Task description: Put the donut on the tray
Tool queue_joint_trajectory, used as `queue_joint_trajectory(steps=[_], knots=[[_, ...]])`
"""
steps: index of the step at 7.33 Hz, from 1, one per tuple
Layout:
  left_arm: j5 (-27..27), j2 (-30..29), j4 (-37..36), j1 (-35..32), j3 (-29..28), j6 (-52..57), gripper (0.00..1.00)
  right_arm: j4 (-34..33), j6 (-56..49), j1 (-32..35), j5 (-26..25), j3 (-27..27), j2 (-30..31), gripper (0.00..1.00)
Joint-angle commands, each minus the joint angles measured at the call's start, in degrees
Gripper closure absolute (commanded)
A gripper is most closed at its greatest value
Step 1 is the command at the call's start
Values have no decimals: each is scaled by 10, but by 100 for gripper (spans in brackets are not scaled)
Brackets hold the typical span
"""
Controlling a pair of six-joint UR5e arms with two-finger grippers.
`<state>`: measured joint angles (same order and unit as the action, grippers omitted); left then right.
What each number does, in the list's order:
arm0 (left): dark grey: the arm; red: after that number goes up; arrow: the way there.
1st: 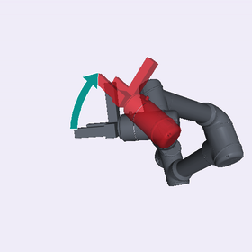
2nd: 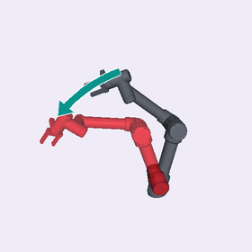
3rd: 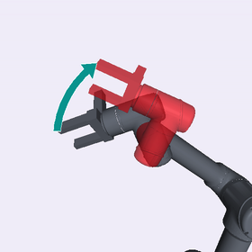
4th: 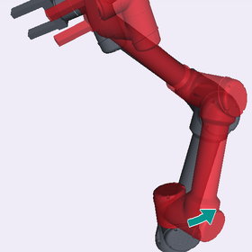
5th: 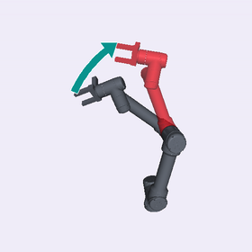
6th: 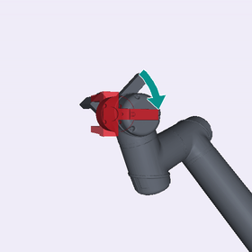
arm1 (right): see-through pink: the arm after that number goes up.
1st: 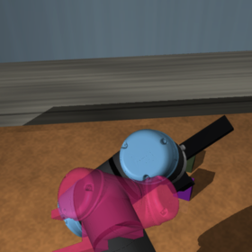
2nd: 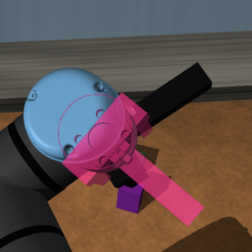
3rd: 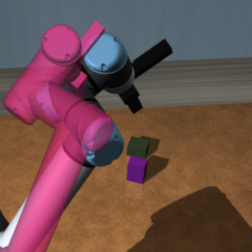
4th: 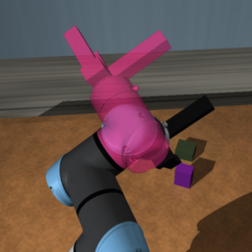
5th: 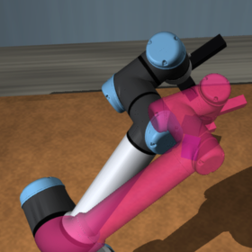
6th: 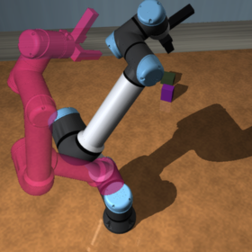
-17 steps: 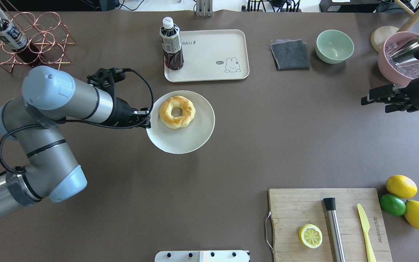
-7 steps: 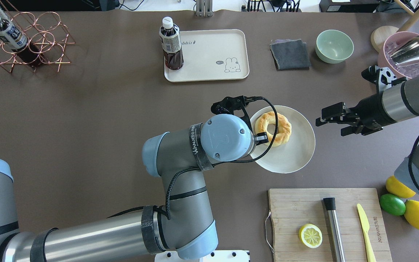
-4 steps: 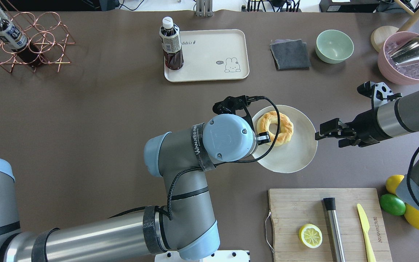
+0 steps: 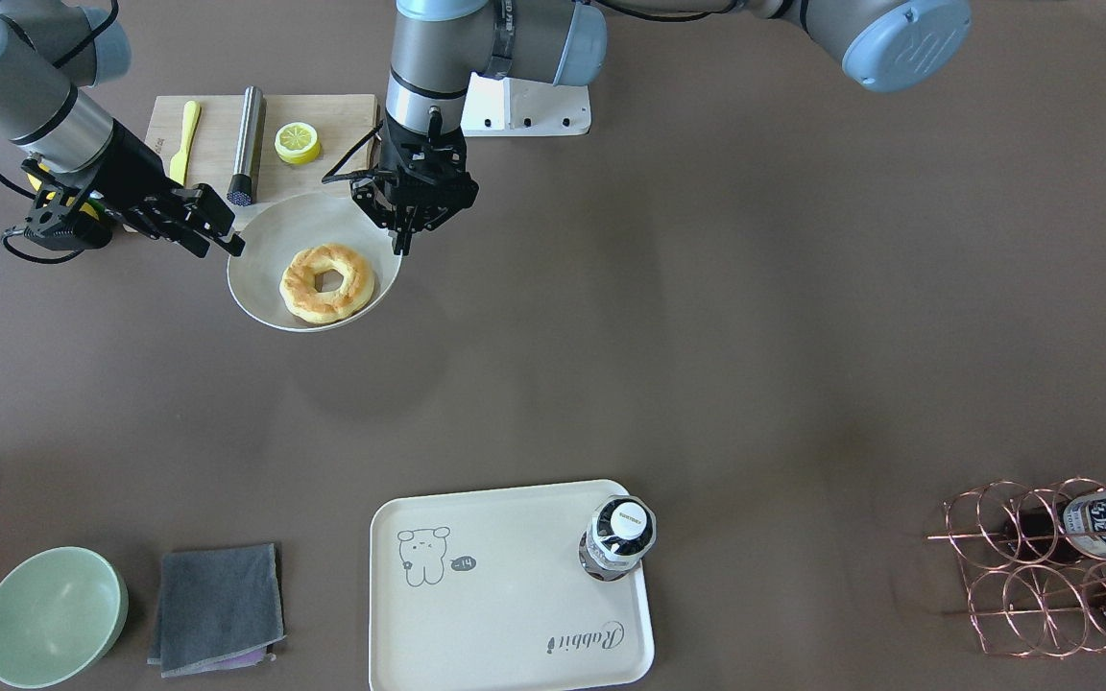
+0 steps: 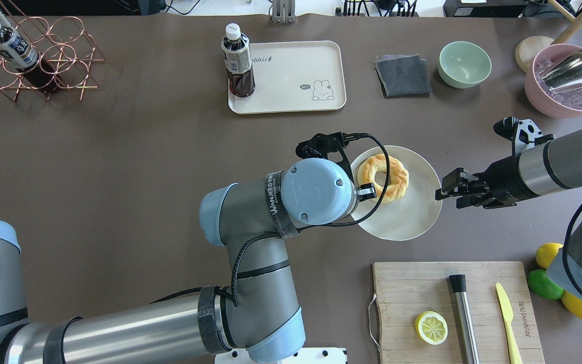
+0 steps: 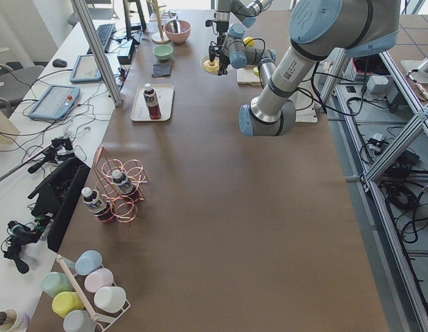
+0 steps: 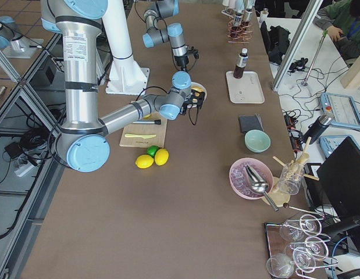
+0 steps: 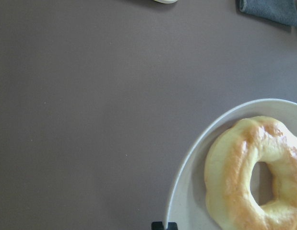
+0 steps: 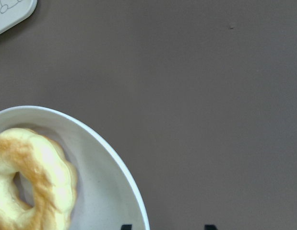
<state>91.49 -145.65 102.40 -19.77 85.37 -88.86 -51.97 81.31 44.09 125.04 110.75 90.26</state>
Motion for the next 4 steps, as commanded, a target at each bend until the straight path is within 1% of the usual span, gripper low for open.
queue_joint_trajectory(steps=[1, 3, 4], knots=[[0, 1, 1, 0, 1, 0, 100, 0, 11, -14, -16, 3, -1, 48], [1, 3, 2, 0, 0, 1, 100, 0, 39, -26, -30, 5, -6, 59], [1, 4, 3, 0, 1, 1, 100, 0, 40, -27, -30, 5, -7, 67]])
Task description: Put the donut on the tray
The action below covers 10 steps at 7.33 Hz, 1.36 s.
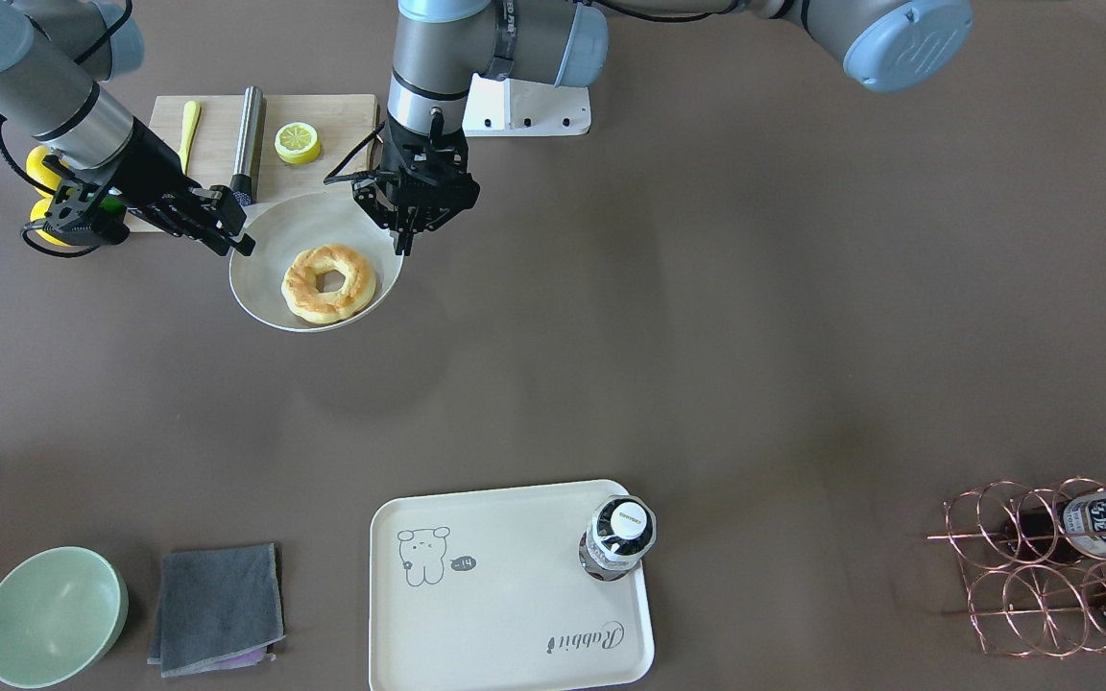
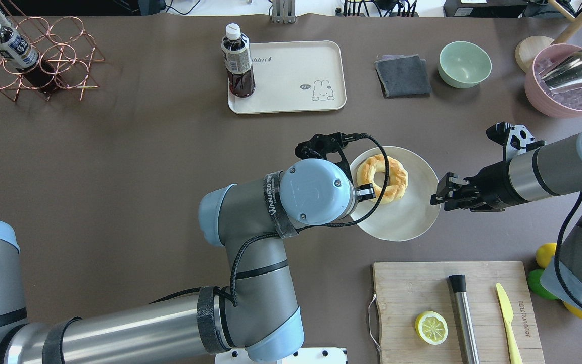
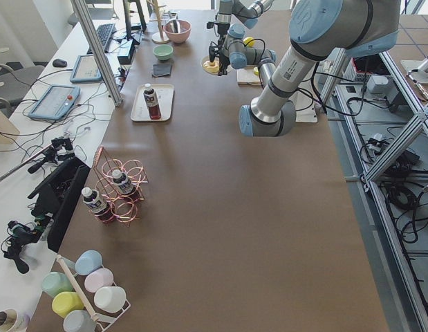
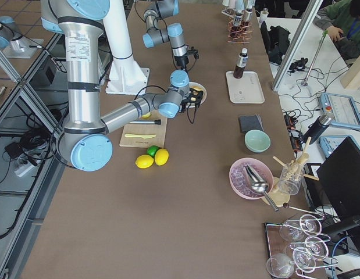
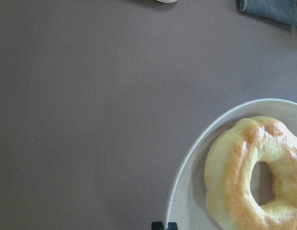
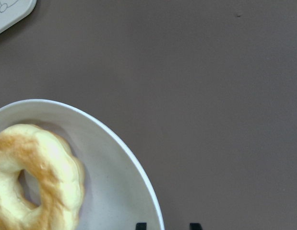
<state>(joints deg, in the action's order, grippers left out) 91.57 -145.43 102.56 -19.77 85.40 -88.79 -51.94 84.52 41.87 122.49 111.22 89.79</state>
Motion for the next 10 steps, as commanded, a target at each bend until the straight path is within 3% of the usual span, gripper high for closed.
queue_joint_trajectory(steps=[1, 3, 4, 5, 7, 8, 9, 10], knots=[[-1, 1, 1, 0, 0, 0, 100, 1, 19, -6, -4, 0, -2, 77], [-1, 1, 0, 0, 2, 0, 100, 1, 25, -10, -4, 1, -5, 79], [-1, 1, 0, 0, 4, 0, 100, 0, 26, -10, -5, 4, -5, 84], [0, 2, 0, 0, 7, 0, 100, 1, 38, -10, -4, 4, -5, 100], [3, 8, 1, 0, 15, 5, 100, 1, 55, -10, -3, 11, -5, 100], [5, 21, 2, 0, 31, 5, 80, 2, 56, -8, -1, 14, -3, 100], [5, 31, 2, 0, 42, 6, 34, 3, 56, -8, -1, 15, -3, 100], [4, 37, 2, 0, 44, 21, 4, 17, 64, -8, 0, 18, 4, 100]])
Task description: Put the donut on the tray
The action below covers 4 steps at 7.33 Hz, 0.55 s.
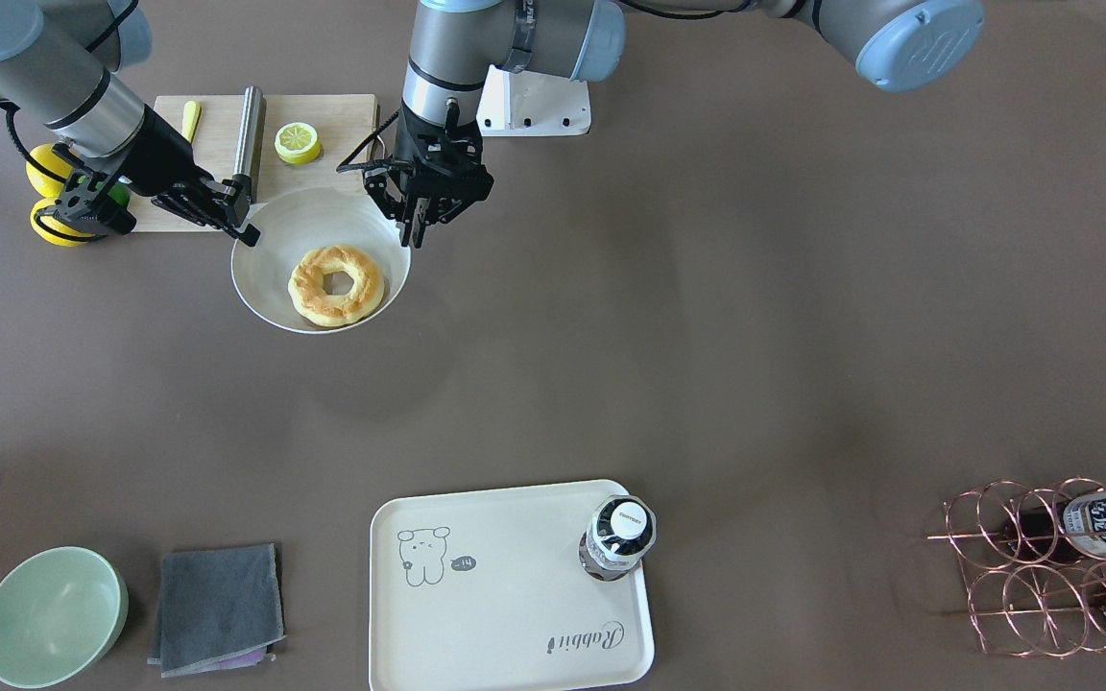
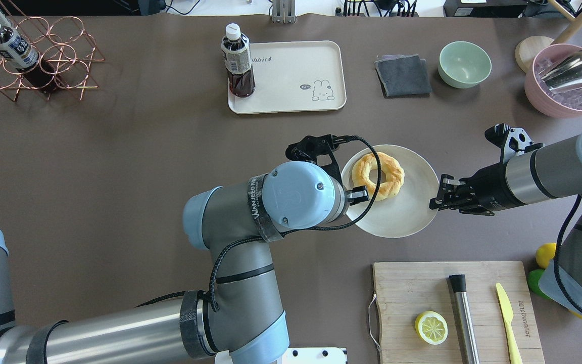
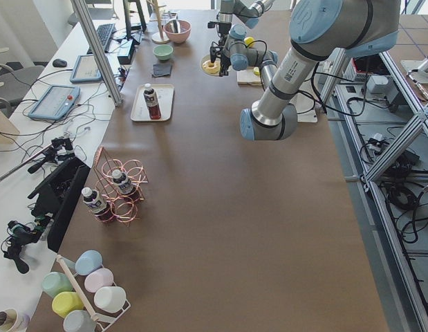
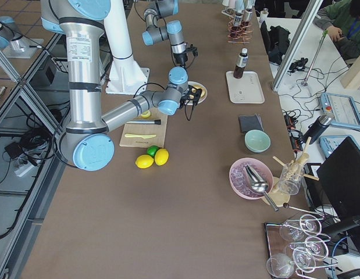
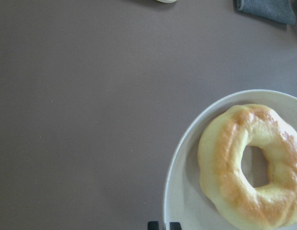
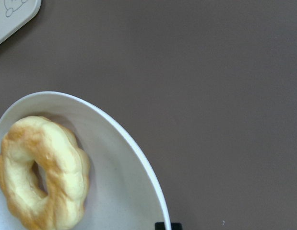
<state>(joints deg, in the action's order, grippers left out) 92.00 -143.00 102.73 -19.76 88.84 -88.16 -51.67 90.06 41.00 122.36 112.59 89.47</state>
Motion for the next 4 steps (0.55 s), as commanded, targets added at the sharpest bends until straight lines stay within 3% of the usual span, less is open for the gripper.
queue_joint_trajectory(steps=[1, 3, 4], knots=[[1, 28, 1, 0, 31, 29, 3, 31, 26, 0, 2, 3, 9, 100], [6, 109, 1, -6, 125, 70, 3, 33, 60, 1, 2, 4, 7, 100], [37, 148, 1, -20, 160, 83, 3, 33, 89, 1, 1, 1, 1, 100]])
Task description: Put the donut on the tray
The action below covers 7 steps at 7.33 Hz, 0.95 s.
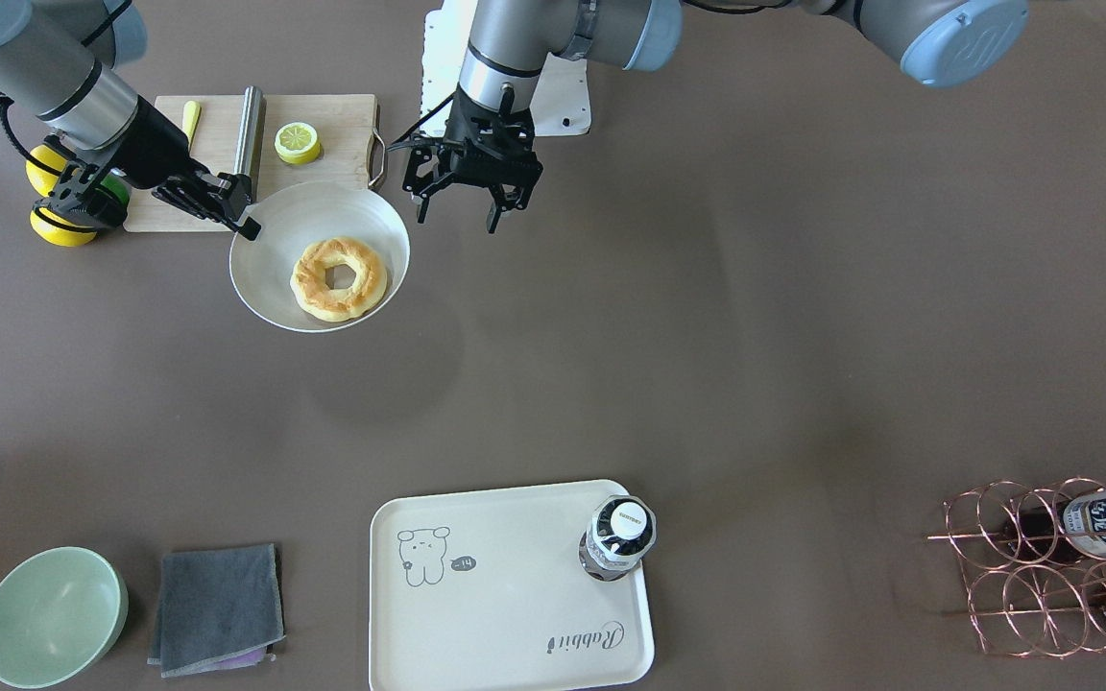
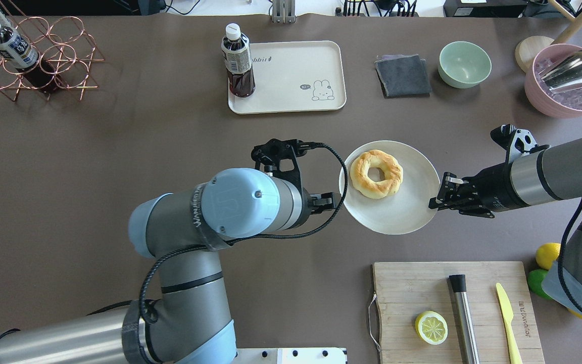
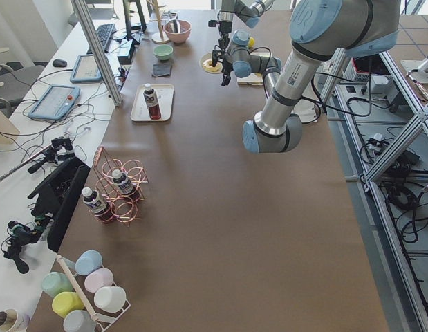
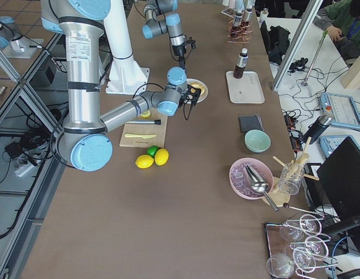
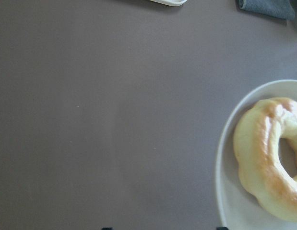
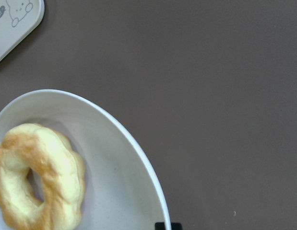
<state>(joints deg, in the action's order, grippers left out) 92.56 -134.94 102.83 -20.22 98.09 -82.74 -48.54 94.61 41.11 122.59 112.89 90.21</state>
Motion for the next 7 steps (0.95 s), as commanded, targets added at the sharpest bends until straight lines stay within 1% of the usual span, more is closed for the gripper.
queue_joint_trajectory(steps=[1, 2, 3, 4, 5, 6, 7], knots=[[64, 108, 0, -37, 102, 35, 3, 2, 64, 3, -6, -5, -11, 100], [94, 149, 1, -60, 138, 66, 3, 0, 85, 13, -9, -14, -20, 100], [124, 190, 1, -86, 161, 96, 3, -5, 126, 26, -15, -41, -52, 100], [152, 216, 2, -113, 170, 116, 3, -5, 165, 34, -24, -81, -97, 100], [185, 231, 4, -143, 170, 140, 3, -7, 192, 38, -50, -119, -140, 100], [214, 251, 4, -172, 170, 182, 3, -7, 225, 39, -73, -181, -198, 100], [230, 277, 6, -198, 169, 221, 3, -10, 257, 39, -102, -255, -271, 100]])
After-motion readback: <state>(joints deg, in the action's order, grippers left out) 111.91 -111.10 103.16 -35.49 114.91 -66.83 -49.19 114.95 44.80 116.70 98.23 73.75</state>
